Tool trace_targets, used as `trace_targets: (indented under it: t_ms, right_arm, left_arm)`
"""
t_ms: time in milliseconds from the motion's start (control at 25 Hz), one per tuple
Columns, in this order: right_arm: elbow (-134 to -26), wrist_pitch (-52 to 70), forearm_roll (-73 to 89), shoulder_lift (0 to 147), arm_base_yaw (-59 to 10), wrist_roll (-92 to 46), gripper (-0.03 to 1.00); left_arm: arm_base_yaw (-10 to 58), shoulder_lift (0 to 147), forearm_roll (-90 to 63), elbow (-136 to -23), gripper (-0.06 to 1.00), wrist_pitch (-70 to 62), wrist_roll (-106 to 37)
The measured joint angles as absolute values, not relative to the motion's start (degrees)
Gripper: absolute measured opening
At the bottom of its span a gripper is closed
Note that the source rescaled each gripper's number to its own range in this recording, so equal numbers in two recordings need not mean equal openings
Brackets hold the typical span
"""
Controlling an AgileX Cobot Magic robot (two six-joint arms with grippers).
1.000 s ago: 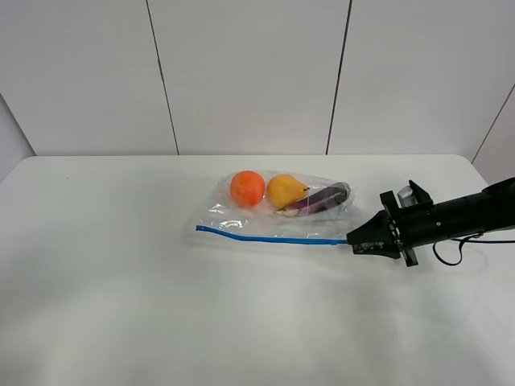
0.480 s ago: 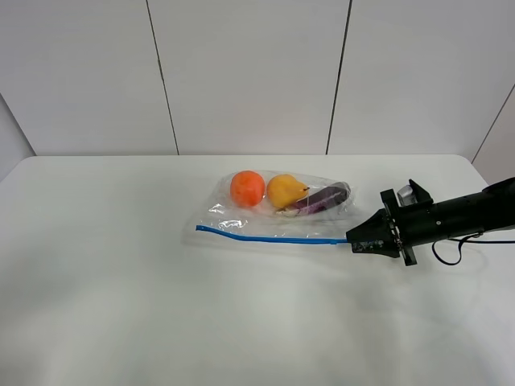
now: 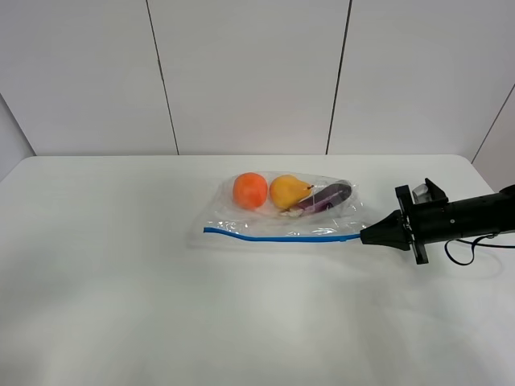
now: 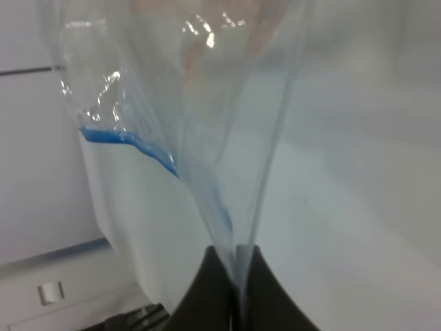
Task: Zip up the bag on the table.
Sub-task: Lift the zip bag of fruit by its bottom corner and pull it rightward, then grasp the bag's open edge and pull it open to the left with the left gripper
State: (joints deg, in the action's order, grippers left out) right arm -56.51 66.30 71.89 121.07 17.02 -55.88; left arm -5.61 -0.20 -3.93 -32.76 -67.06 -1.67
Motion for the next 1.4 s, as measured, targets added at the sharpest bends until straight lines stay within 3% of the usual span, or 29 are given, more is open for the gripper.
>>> trace_targets:
  t_ms: [440, 1000, 1400]
  right_arm:
    - [-56.51, 68.61, 73.94, 120.26, 16.59, -55.24, 0.0]
    - [-56.41, 68.74, 78.6, 110.16, 3.23, -49.9, 0.0]
    - [-56.41, 68.74, 78.28, 108.32, 1.7, -47.49, 0.0]
  left_arm:
    - [-5.61, -0.2, -3.93, -32.76, 0.85, -67.06, -1.67]
    - [-5.61, -0.2, -3.93, -32.76, 0.85, -67.06, -1.67]
    - [-5.61, -0.2, -3.93, -32.76, 0.85, -67.06, -1.67]
